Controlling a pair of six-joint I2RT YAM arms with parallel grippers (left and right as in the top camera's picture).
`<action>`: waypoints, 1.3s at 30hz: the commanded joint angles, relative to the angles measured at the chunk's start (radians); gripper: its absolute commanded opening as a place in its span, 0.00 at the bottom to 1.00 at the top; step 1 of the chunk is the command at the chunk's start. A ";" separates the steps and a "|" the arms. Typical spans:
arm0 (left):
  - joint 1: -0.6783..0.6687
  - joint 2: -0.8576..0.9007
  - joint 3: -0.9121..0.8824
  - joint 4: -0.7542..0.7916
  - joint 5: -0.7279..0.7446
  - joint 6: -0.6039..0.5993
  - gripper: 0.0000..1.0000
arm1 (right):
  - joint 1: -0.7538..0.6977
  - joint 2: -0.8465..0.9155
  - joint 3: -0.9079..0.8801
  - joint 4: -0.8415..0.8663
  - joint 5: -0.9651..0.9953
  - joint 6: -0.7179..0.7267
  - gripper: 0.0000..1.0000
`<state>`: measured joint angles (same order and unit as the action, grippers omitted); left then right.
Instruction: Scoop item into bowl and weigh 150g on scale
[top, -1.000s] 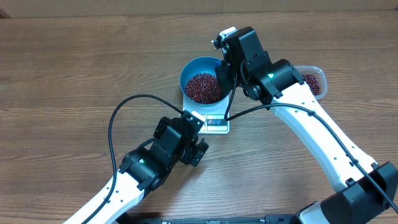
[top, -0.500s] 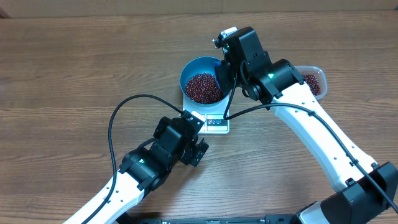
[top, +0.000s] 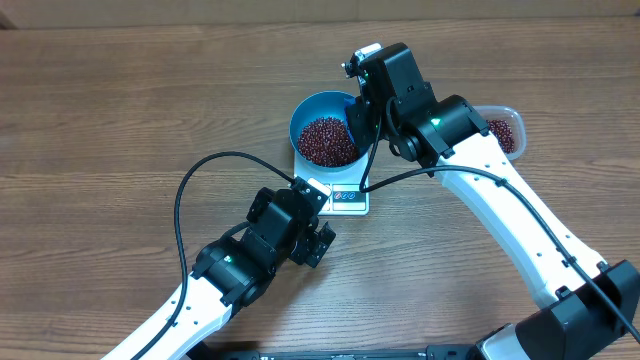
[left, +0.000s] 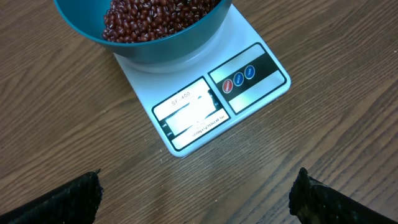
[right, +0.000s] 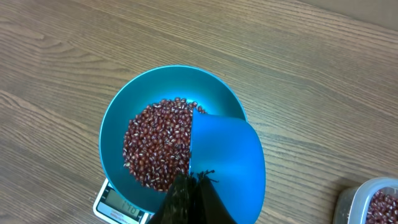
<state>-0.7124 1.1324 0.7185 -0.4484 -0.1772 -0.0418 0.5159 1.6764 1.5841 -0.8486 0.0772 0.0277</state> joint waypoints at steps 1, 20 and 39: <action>0.005 -0.007 -0.012 0.004 -0.014 0.020 0.99 | -0.006 -0.032 0.031 -0.010 -0.028 -0.045 0.04; 0.005 -0.007 -0.012 0.004 -0.014 0.020 0.99 | -0.006 -0.032 0.031 -0.014 -0.034 -0.085 0.04; 0.005 -0.007 -0.012 0.004 -0.014 0.019 0.99 | -0.008 -0.032 0.031 -0.003 -0.057 -0.077 0.04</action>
<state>-0.7124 1.1324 0.7185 -0.4484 -0.1772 -0.0418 0.5159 1.6764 1.5841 -0.8639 0.0292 -0.0486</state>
